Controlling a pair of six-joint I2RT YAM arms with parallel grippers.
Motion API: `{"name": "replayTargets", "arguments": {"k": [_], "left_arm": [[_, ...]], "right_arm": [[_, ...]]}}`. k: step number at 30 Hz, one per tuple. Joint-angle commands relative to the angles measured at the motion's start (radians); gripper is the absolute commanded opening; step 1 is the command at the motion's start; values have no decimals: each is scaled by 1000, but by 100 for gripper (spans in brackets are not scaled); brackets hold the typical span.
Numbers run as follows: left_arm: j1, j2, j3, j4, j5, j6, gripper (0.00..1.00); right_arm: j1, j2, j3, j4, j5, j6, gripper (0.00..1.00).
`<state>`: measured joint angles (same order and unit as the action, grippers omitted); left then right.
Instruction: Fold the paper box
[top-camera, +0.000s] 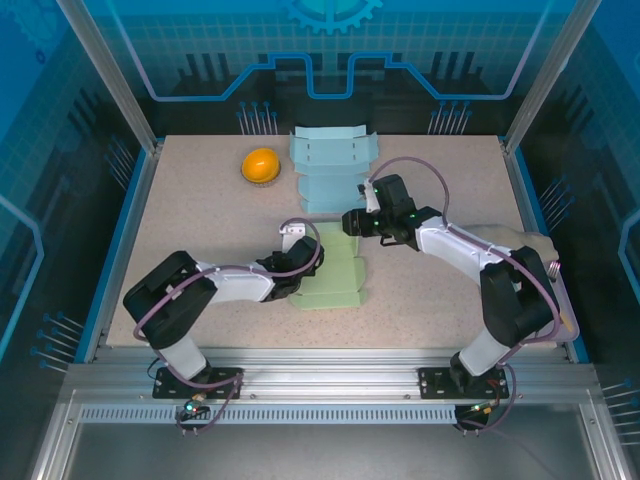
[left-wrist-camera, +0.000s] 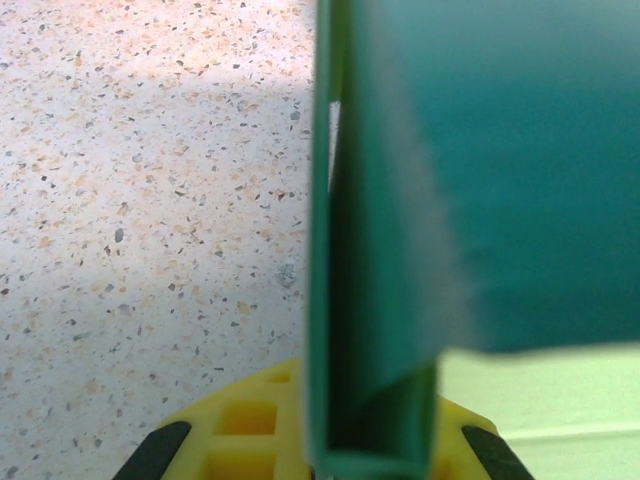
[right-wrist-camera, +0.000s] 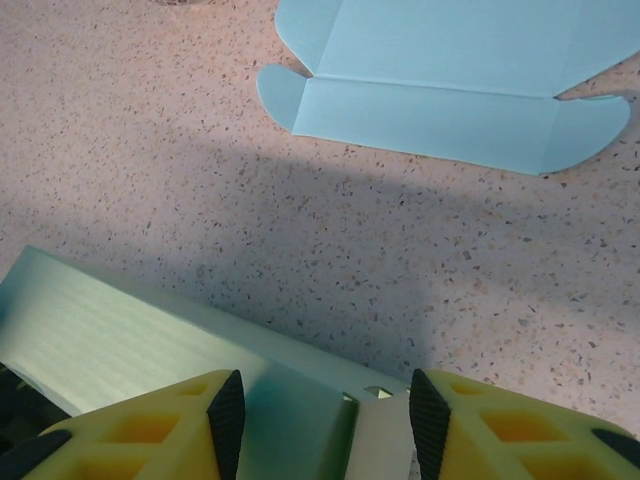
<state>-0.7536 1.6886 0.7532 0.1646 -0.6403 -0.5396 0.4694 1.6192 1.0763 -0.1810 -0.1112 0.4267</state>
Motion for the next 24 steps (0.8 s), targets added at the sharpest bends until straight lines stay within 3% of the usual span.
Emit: {"name": "replayTargets", "arguments": {"k": [1, 17, 24], "left_arm": [[0, 27, 10, 33, -27, 22, 0], [0, 77, 15, 42, -28, 33, 0], [0, 99, 40, 40, 28, 83, 4]], "right_arm": [[-27, 6, -28, 15, -32, 25, 49], [-54, -19, -125, 26, -46, 32, 33], [-39, -37, -178, 32, -2, 22, 29]]}}
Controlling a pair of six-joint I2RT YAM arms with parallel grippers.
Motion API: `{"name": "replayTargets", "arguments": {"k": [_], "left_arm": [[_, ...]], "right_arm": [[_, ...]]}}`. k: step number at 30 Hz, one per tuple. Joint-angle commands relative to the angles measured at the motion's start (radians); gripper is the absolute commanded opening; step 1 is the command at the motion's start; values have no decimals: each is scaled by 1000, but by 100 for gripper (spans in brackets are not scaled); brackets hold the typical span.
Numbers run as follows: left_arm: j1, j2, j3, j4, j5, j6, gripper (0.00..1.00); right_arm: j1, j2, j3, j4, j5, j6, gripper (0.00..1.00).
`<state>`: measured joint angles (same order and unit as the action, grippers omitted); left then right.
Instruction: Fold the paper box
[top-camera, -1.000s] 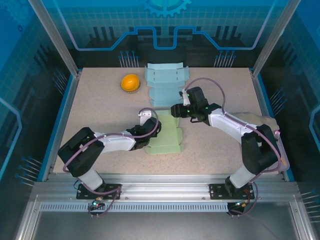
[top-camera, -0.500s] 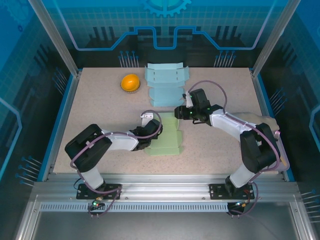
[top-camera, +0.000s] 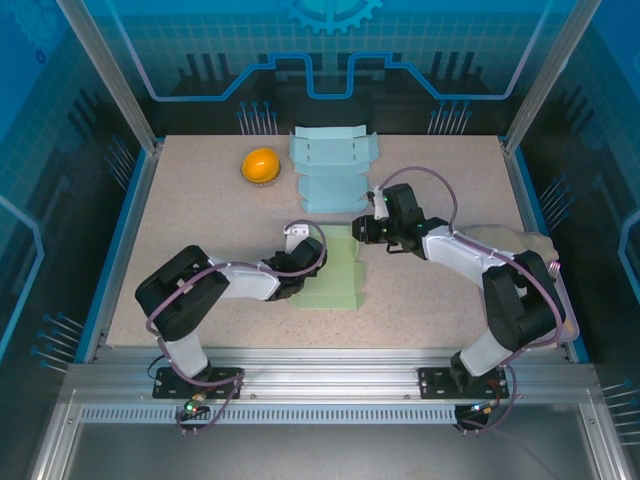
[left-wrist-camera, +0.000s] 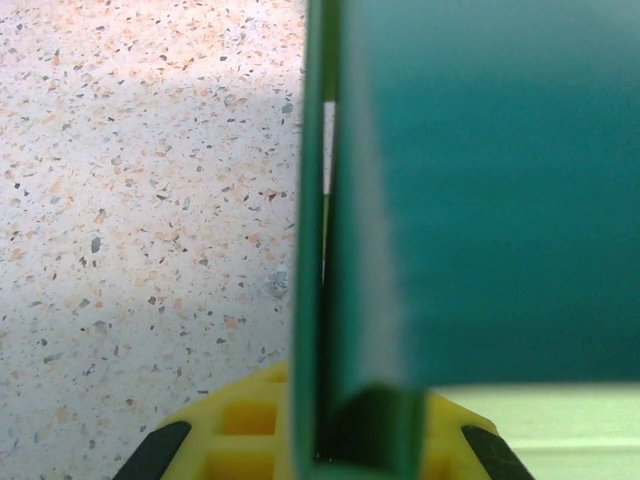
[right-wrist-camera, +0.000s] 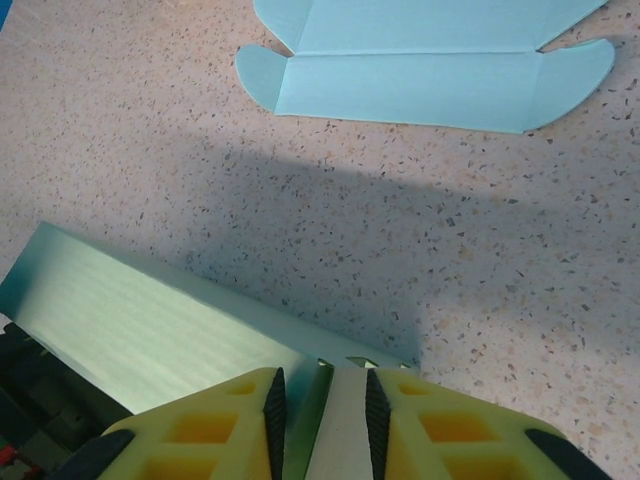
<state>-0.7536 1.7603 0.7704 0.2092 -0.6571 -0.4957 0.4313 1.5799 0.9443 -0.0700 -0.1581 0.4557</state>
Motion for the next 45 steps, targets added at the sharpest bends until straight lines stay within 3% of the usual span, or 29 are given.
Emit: {"name": "replayTargets", "arguments": {"k": [1, 3, 9, 17, 23, 29, 33, 37, 45], "left_arm": [[-1, 27, 20, 5, 65, 57, 6], [0, 18, 11, 20, 107, 89, 11], [0, -59, 10, -5, 186, 147, 39], [0, -172, 14, -113, 225, 134, 54], [-1, -308, -63, -128, 328, 146, 59], [8, -529, -67, -257, 421, 140, 58], [104, -610, -13, -350, 511, 52, 59], [205, -545, 42, -355, 614, -36, 59], [267, -324, 131, -308, 625, -79, 51]], "right_arm": [[2, -3, -50, -79, 54, -8, 28], [13, -14, -57, -82, 82, -9, 27], [47, -48, -87, -87, 172, 3, 27], [66, -75, -86, -96, 230, 21, 28], [70, -72, -71, -116, 235, 26, 28], [82, -72, -26, -125, 242, 18, 29], [94, -66, -9, -125, 250, 11, 29], [100, -56, 0, -120, 252, 17, 29], [112, -41, 23, -129, 243, 14, 29]]}}
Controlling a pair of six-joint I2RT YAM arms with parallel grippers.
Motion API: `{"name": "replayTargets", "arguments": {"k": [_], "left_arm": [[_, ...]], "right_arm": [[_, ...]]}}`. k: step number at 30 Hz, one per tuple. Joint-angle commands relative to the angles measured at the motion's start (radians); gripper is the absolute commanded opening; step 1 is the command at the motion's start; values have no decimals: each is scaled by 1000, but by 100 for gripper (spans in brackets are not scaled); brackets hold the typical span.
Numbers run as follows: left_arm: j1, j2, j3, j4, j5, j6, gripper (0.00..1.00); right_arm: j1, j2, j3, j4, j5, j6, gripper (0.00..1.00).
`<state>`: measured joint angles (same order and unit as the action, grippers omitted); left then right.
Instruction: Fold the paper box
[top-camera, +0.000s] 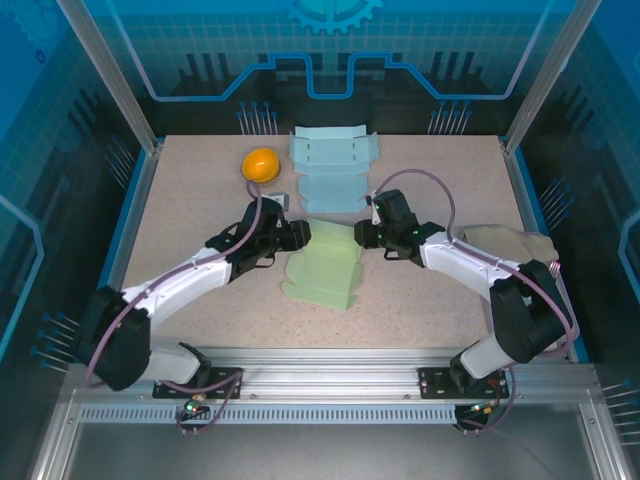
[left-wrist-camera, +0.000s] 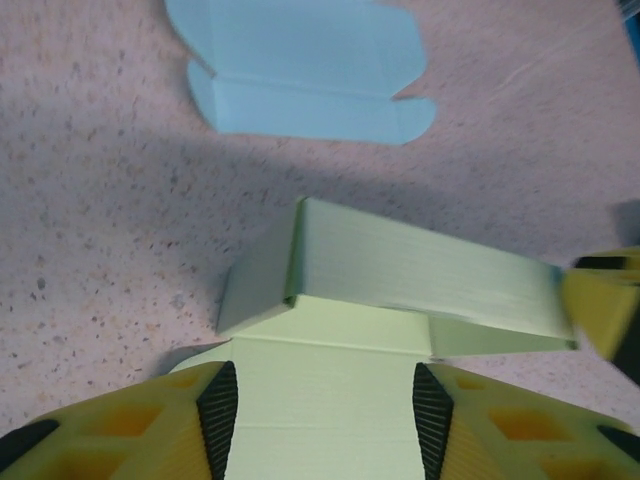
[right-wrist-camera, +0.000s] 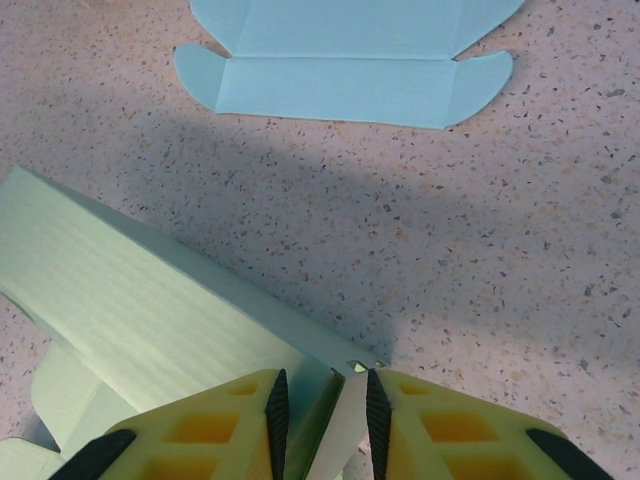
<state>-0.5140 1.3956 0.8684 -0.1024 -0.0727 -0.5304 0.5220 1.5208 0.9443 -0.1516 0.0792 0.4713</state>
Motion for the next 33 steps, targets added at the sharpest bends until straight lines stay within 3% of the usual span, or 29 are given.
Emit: {"name": "replayTargets", "arguments": {"k": [1, 7, 12, 20, 31, 33], "left_arm": [[30, 61, 40, 16, 44, -49, 51], [33, 120, 60, 61, 36, -71, 49], [32, 99, 48, 91, 33, -88, 43], [32, 119, 78, 73, 25, -136, 43], [32, 250, 78, 43, -16, -145, 16], [32, 261, 76, 31, -30, -147, 16]], "right_arm": [[22, 19, 26, -50, 4, -4, 29], [27, 17, 32, -60, 4, -18, 30], [26, 18, 32, -63, 5, -27, 30], [27, 24, 27, -57, 5, -31, 30], [29, 24, 25, -62, 8, -35, 30], [29, 24, 22, -60, 10, -32, 31]]}}
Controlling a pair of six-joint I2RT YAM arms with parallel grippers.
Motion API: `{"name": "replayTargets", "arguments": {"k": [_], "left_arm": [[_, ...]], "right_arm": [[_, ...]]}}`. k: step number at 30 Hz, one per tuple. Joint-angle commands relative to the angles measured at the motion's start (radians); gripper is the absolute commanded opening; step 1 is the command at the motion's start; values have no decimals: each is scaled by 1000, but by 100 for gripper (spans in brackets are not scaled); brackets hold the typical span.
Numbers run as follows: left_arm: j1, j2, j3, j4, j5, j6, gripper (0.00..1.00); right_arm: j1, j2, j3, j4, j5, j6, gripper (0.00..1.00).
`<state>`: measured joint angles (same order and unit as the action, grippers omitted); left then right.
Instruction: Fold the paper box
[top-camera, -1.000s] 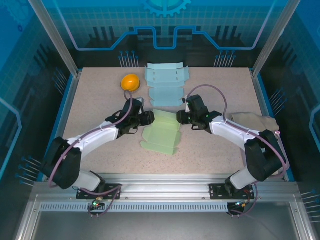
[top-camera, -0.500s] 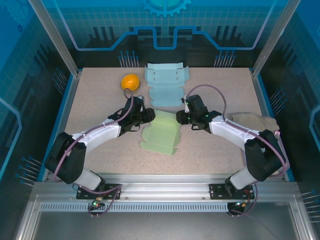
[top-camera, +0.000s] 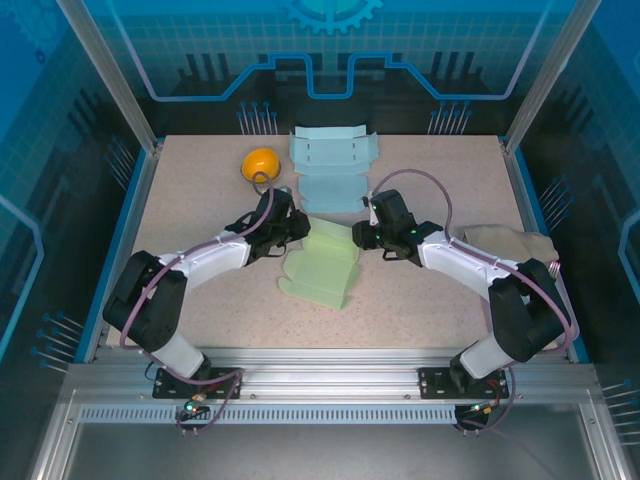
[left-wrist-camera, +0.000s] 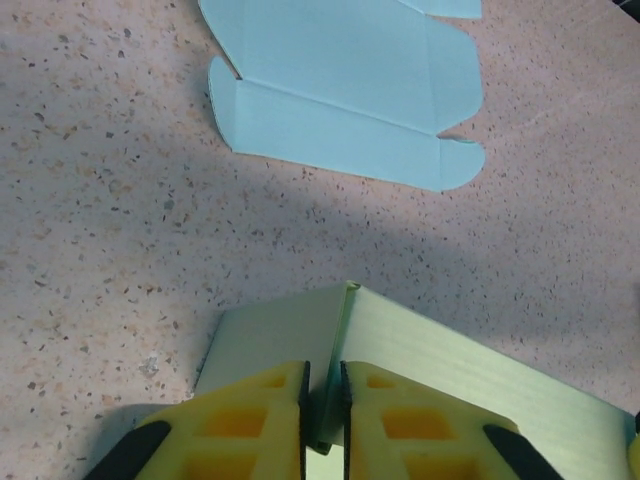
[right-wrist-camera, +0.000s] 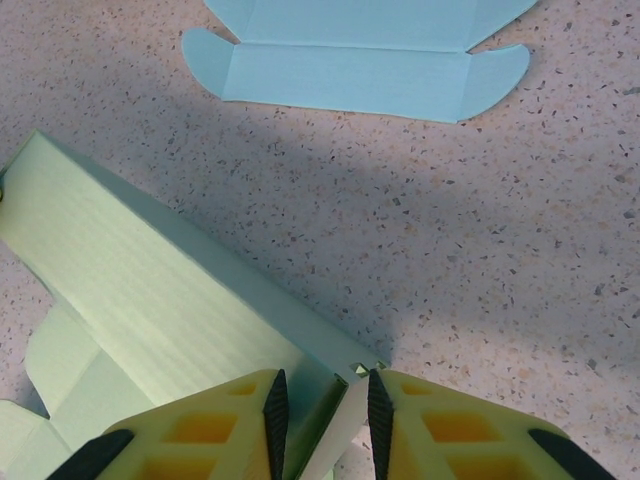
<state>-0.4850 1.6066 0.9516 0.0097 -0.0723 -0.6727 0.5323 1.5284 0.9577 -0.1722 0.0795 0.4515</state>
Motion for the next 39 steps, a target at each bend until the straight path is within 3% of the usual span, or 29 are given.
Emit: {"name": "replayTargets", "arguments": {"k": [1, 5, 9, 15, 18, 22, 27, 31, 39], "left_arm": [[4, 47, -9, -82, -29, -5, 16], [4, 0, 1, -102, -26, 6, 22], [4, -67, 53, -225, -62, 24, 39], [4, -195, 62, -434, -110, -17, 41], [-1, -250, -20, -469, -64, -41, 40], [-4, -349, -217, -392, -5, -97, 40], [-23, -449, -422, -218, 83, -189, 55], [-85, -484, -485, -114, 61, -245, 63], [-117, -341, -507, 63, 41, -284, 57]], "right_arm": [[18, 17, 8, -42, 13, -10, 31], [18, 18, 7, -54, 36, -6, 31], [18, 16, 3, -65, 63, 13, 31], [18, 16, 3, -71, 90, 58, 31], [18, 18, 7, -76, 101, 77, 31], [19, 24, 15, -80, 99, 84, 31], [24, 29, 21, -81, 96, 88, 31], [27, 33, 23, -84, 98, 89, 31], [30, 21, 11, -87, 107, 96, 31]]}}
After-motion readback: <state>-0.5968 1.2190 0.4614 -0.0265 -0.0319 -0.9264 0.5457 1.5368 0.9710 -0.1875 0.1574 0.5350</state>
